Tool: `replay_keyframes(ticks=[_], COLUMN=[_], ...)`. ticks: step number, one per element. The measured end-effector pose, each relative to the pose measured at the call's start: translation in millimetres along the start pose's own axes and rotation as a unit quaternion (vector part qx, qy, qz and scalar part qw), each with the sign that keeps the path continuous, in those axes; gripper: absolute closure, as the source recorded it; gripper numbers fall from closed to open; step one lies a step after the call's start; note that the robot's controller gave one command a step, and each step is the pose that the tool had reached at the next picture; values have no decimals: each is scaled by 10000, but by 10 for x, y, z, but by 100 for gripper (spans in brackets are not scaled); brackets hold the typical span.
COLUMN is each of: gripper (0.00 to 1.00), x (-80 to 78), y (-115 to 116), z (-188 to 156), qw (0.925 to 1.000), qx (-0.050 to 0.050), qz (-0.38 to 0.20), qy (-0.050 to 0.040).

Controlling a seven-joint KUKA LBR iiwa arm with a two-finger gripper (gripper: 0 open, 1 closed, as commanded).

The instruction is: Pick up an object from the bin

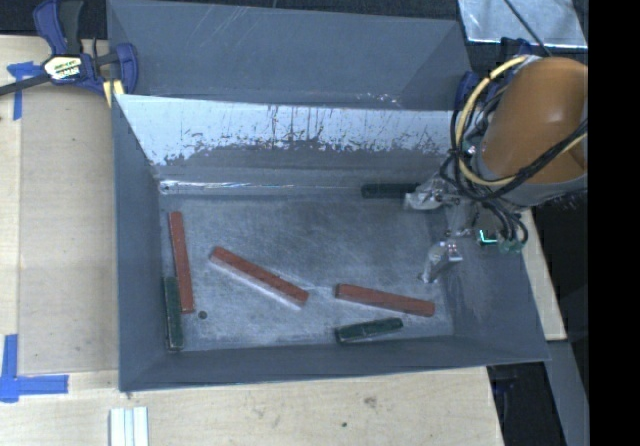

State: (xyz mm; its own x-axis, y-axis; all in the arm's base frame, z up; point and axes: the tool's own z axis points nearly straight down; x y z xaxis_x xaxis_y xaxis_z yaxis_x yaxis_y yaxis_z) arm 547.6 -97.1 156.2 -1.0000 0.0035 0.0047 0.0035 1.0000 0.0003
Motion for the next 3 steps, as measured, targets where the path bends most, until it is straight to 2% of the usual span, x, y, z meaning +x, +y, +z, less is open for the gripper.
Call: replay_keyframes(ticks=[1, 2, 3], gripper=[0, 0, 100], x=[-20, 228, 270], y=[3, 225, 395], z=[-44, 433, 784], qw=[10000, 9999, 9999], qx=[6, 14, 13], qz=[-15, -91, -95], qy=[-41, -72, -144])
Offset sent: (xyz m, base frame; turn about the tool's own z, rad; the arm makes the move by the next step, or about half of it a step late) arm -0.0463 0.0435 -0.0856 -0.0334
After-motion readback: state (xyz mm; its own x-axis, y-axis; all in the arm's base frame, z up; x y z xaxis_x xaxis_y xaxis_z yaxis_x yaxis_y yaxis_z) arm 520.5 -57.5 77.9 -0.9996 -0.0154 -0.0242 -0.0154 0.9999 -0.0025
